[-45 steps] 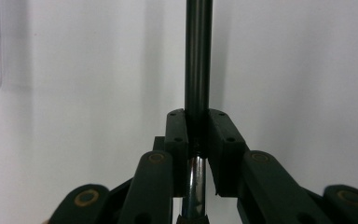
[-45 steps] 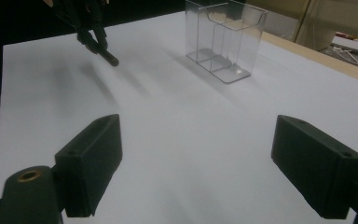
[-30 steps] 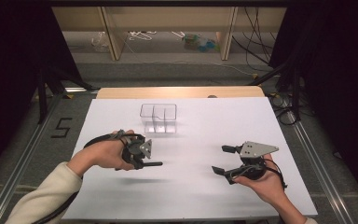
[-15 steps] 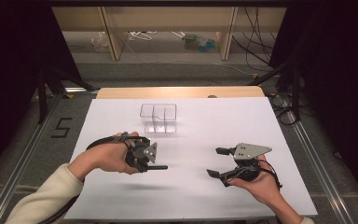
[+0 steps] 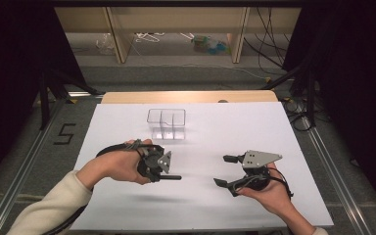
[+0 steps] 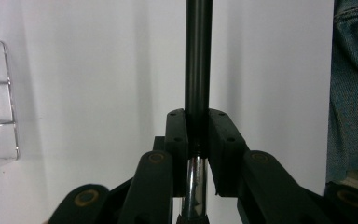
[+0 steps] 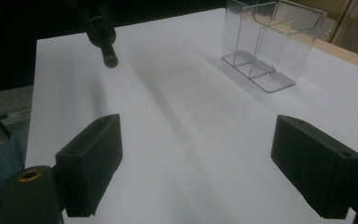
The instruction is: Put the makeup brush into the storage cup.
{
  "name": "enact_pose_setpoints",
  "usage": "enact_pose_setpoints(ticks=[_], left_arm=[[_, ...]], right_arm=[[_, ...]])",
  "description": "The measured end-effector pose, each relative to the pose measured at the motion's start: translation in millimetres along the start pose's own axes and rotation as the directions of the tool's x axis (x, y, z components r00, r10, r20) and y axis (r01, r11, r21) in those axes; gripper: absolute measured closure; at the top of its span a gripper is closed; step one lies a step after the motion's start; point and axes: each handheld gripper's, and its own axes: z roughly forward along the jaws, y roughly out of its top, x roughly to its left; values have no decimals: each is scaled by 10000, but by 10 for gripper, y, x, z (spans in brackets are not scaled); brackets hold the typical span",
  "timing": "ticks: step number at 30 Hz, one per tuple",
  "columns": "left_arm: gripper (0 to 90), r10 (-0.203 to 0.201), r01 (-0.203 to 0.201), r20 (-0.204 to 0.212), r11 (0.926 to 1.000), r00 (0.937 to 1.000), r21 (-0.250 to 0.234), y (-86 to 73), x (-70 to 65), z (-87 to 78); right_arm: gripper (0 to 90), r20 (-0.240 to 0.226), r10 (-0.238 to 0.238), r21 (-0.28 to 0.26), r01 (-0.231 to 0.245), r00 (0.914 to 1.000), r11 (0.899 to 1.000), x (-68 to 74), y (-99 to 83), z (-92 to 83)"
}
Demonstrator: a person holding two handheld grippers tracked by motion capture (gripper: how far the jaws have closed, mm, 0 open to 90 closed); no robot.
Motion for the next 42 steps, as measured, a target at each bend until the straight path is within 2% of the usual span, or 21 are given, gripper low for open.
enact_pose_setpoints(ticks=[2, 3, 4, 13, 14, 15, 21, 22, 24, 28, 29, 35, 38, 39, 40, 41, 42], left_arm=[[786, 55, -55, -12, 10000, 10000, 4, 20, 0, -1], [786, 76, -76, 13, 10000, 10000, 35, 31, -2, -4], [786, 141, -141, -30, 9999, 9999, 18, 43, 0, -2], [786, 383, -383, 59, 9993, 9992, -25, 180, -19, 0], [786, 425, -424, 65, 9991, 9991, -72, 219, -23, 0], [786, 490, -490, 57, 9988, 9988, -49, 239, -22, -2], [786, 706, -705, 135, 9975, 9974, -50, 365, -16, 14], [786, 752, -751, 123, 9972, 9971, -47, 388, -15, 15], [786, 829, -829, 138, 9965, 9965, -60, 433, -13, 22], [786, 994, -993, 168, 9951, 9949, -30, 519, -11, 38], [786, 1028, -1028, 195, 9947, 9945, -19, 539, -10, 43], [786, 1234, -1233, 204, 9924, 9922, -60, 643, -3, 61], [786, 1007, -998, 234, 9943, 9946, -383, 679, -29, 84], [786, 1350, -1347, 201, 9908, 9906, -138, 696, -8, 70], [786, 1394, -1392, 178, 9902, 9901, -137, 707, -7, 71], [786, 1087, -1077, 223, 9934, 9938, -403, 710, -29, 89], [786, 1414, -1411, 170, 9899, 9898, -166, 724, -7, 76]], right_arm=[[173, -7, -38, -8, 38, 10000, 10000, 13, 5, 21], [173, 3, -33, -176, 33, 10000, 9998, 22, 5, 45], [173, -108, -37, -24, 36, 9999, 10000, 24, 13, 42], [178, -397, -100, -98, 97, 9992, 9999, 89, 67, 161], [179, -546, -134, -44, 132, 9984, 9999, 103, 81, 190], [180, -464, -178, -241, 167, 9988, 9996, 113, 82, 219], [185, -828, -243, -84, 237, 9963, 9997, 153, 121, 277], [185, -761, -254, -235, 237, 9968, 9994, 165, 120, 298], [188, -901, -317, -88, 310, 9954, 9995, 168, 131, 303], [197, -913, -298, -215, 280, 9954, 9994, 192, 136, 337], [199, -1042, -307, -74, 301, 9941, 9995, 190, 143, 331], [240, -1086, -306, -30, 304, 9936, 9995, 202, 148, 346], [272, -1168, -331, -34, 330, 9926, 9995, 203, 146, 349], [284, -1194, -339, -29, 338, 9923, 9994, 203, 144, 351], [298, -1230, -357, -21, 357, 9918, 9994, 203, 141, 352], [313, -1230, -371, -133, 357, 9917, 9993, 206, 135, 366], [335, -1343, -354, -12, 355, 9903, 9994, 207, 137, 358]])
